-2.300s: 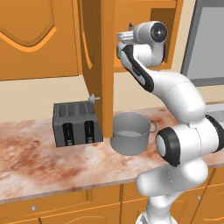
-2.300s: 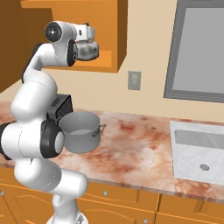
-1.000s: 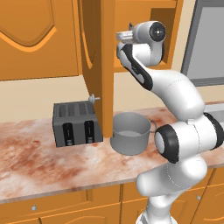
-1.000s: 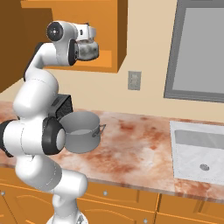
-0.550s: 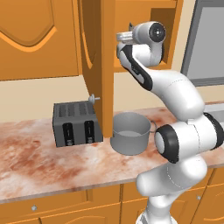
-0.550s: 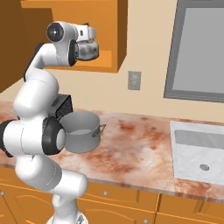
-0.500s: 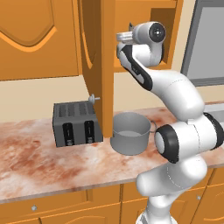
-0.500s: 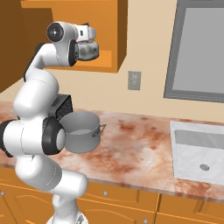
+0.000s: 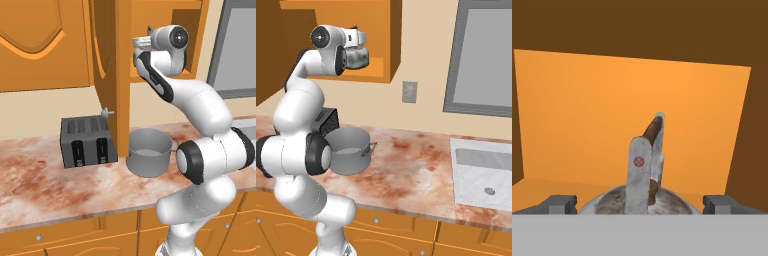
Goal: Pick the kettle from the cabinet and place it on a stove burner. Then pick the pot from the counter and place it on another stove burner. Finally, turn both burners on.
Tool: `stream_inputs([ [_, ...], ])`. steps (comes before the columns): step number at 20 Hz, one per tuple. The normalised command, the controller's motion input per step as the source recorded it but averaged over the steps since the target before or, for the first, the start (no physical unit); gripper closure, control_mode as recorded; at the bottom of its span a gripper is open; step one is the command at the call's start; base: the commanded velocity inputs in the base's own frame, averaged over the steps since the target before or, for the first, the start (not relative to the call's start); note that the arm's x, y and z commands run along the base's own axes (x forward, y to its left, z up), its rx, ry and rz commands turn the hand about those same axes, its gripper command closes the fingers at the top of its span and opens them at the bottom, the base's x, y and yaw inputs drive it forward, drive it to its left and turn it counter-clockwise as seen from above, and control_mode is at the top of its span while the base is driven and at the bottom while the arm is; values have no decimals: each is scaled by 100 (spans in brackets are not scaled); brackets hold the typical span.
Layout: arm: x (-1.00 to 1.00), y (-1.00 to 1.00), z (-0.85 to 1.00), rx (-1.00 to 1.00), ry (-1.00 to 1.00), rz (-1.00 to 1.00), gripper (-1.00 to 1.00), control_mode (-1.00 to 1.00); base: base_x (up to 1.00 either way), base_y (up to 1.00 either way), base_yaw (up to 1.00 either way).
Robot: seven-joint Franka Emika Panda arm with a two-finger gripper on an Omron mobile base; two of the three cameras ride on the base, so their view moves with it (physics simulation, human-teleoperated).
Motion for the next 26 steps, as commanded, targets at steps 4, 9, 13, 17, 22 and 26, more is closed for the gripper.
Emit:
stream_inputs([
  [4, 3, 0, 0, 0, 0, 0, -100, -100, 0, 0, 0],
  [9, 0, 2, 0, 0, 0, 0, -100, -100, 0, 0, 0],
  [13, 0, 2, 0, 0, 0, 0, -100, -100, 0, 0, 0],
  [17, 0, 0, 0, 0, 0, 0, -100, -100, 0, 0, 0],
  [22, 0, 0, 0, 0, 0, 0, -100, -100, 0, 0, 0],
  [26, 0, 0, 0, 0, 0, 0, -100, -100, 0, 0, 0],
])
